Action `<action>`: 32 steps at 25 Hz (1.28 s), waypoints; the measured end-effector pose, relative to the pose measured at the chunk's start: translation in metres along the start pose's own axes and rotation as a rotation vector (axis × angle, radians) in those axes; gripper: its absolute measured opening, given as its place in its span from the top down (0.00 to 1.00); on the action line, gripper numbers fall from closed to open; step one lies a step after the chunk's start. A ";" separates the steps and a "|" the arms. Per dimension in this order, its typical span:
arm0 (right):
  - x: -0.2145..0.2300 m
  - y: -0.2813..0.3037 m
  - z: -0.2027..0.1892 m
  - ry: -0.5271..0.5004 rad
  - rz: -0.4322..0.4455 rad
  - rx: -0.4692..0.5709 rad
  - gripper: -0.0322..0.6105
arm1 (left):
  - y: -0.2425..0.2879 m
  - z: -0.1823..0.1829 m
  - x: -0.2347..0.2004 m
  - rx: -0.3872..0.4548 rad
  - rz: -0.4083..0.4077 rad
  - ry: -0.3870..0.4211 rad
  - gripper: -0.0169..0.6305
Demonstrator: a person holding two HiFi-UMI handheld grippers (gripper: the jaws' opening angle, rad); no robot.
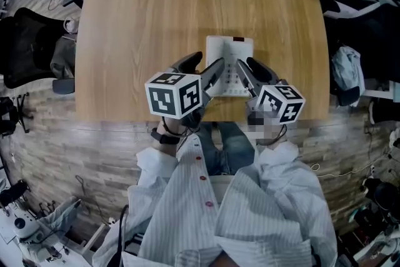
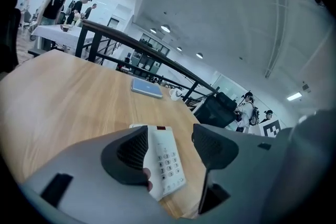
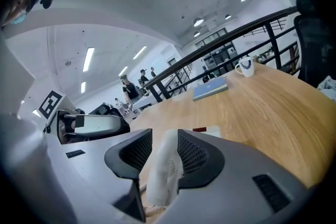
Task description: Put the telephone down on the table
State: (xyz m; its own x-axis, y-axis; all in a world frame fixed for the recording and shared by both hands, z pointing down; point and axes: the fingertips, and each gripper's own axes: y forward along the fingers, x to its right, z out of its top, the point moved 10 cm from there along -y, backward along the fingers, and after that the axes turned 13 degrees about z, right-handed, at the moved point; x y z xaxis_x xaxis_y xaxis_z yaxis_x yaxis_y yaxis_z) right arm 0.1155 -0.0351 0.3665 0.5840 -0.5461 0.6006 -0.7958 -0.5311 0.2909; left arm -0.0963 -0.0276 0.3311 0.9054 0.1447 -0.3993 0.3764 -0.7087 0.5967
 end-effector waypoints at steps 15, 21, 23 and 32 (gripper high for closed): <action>-0.077 -0.035 0.048 -0.191 0.164 0.100 0.85 | -0.065 0.035 0.045 0.239 -0.094 -0.011 0.91; -0.089 -0.046 0.052 -0.194 0.195 0.131 0.88 | -0.080 0.038 0.058 0.290 -0.074 0.095 0.96; -0.087 -0.047 0.051 -0.193 0.196 0.131 0.88 | -0.081 0.035 0.061 0.293 -0.076 0.125 0.96; -0.087 -0.051 0.057 -0.224 0.188 0.130 0.89 | -0.080 0.037 0.066 0.296 -0.095 0.172 0.96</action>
State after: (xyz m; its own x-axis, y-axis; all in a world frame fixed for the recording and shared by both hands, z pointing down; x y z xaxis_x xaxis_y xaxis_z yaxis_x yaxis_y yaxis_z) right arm 0.1146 0.0027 0.2569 0.4605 -0.7639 0.4521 -0.8745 -0.4778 0.0835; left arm -0.0737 0.0130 0.2316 0.8985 0.3155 -0.3051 0.4097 -0.8524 0.3249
